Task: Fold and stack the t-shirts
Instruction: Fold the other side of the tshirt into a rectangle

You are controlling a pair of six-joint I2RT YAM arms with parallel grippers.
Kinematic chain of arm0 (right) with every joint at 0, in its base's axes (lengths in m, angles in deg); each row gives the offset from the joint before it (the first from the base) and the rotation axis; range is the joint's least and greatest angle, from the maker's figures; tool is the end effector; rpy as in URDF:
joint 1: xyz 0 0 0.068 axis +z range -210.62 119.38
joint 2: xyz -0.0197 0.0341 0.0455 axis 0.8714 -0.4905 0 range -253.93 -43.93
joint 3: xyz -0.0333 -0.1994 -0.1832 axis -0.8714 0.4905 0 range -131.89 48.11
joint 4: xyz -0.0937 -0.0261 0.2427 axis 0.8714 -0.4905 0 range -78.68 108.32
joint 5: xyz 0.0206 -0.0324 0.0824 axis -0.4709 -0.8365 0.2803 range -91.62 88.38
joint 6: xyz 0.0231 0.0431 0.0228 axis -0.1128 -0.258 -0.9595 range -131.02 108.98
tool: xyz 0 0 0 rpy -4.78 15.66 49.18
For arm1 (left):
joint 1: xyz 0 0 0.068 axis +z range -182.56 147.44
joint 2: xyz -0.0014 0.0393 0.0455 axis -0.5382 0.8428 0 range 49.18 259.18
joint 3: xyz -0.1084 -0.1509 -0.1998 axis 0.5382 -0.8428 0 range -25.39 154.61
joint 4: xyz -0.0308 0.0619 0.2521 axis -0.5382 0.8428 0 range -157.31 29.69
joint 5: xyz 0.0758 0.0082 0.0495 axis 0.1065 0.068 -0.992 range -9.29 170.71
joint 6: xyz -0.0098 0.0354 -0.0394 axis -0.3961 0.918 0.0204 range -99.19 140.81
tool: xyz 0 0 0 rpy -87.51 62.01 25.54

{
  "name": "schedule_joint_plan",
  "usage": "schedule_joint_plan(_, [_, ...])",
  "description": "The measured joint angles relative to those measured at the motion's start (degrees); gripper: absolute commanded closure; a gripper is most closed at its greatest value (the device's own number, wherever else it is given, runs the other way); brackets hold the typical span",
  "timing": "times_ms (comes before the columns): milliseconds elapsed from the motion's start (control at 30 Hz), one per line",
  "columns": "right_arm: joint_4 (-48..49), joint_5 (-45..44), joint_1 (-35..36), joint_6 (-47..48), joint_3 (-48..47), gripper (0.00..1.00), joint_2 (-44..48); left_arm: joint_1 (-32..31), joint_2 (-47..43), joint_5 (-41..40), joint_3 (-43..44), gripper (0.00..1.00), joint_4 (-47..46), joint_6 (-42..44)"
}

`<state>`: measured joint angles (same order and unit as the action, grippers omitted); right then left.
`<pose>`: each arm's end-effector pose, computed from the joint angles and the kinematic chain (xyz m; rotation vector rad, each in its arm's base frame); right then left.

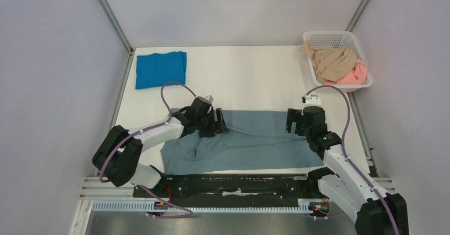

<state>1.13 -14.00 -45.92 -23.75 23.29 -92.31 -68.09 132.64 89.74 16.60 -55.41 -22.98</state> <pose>0.1718 0.0373 0.1969 0.0734 2.2609 0.0076 0.2232 -0.1663 0.1709 -0.1218 2.6530 -0.7223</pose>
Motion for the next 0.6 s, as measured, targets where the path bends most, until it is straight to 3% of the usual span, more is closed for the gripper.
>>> schedule_joint_plan(300, [0.0,0.1,0.0,0.0,0.1,0.02,0.7,-10.7,-11.2,0.0,-3.1,0.19,3.8,-1.6])
schedule_joint_plan(600, [0.0,0.7,0.0,0.4,0.3,0.02,2.4,-20.7,-7.2,0.1,-4.7,0.18,3.0,-3.3])
